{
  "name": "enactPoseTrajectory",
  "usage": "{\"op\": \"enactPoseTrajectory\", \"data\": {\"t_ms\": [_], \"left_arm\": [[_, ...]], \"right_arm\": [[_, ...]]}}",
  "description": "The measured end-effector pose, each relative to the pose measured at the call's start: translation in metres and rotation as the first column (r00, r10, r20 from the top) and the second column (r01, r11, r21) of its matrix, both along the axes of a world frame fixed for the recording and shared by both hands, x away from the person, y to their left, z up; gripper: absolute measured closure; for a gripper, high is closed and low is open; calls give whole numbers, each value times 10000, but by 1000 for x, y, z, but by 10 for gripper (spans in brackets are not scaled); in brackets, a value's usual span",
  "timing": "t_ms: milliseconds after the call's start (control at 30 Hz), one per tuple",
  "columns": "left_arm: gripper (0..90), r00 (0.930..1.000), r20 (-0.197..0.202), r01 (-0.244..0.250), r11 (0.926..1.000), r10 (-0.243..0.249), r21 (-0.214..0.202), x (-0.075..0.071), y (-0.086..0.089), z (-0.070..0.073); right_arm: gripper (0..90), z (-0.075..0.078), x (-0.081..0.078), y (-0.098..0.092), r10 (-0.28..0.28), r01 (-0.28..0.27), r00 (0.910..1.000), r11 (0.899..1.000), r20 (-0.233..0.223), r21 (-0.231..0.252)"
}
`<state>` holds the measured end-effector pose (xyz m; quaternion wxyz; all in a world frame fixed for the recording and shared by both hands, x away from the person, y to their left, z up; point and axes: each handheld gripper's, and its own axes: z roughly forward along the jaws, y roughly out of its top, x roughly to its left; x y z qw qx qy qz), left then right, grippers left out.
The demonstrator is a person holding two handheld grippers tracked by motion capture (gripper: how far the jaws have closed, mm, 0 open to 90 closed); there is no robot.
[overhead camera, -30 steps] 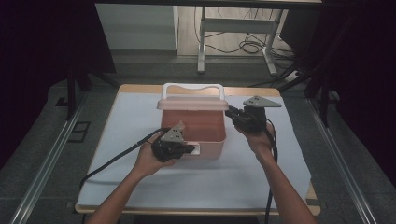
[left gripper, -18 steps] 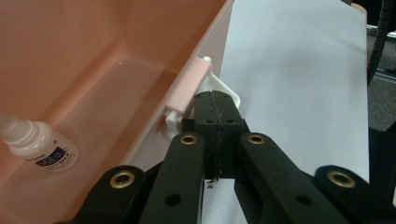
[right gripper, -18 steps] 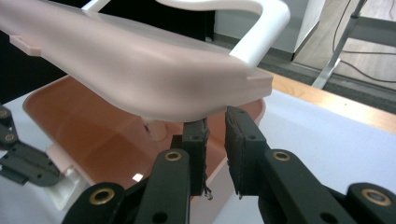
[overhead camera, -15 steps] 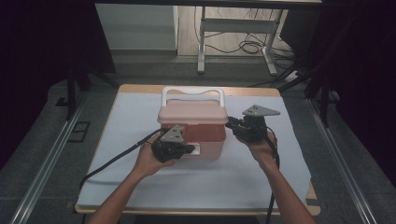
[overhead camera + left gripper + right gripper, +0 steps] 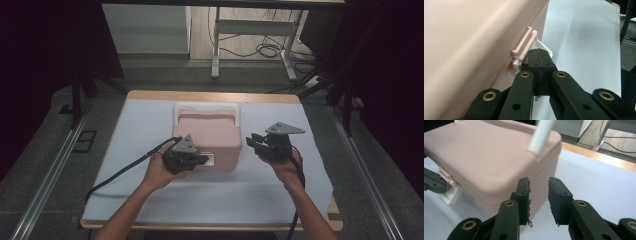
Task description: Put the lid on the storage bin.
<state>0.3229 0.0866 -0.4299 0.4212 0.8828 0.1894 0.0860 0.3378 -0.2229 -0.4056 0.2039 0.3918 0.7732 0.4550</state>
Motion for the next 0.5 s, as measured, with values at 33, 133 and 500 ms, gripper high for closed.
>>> {"op": "enactPoseTrajectory", "data": {"t_ms": [33, 133, 500], "left_arm": [[900, 10000, -11, 0, 10000, 0, -3, 0, 0, 0], [900, 10000, -28, -1, 10000, 1, -1, 0, 0, 0], [900, 10000, -54, -45, 10000, 45, -43, 1, 0, 0]], "right_arm": [[701, -1, -1, -2, -8, 8, 10000, 10000, -28, -18], [699, -5, -3, -6, -9, 9, 9999, 10000, -105, 32], [669, -12, -8, -11, 166, -169, 9998, 9995, 103, 275]]}}
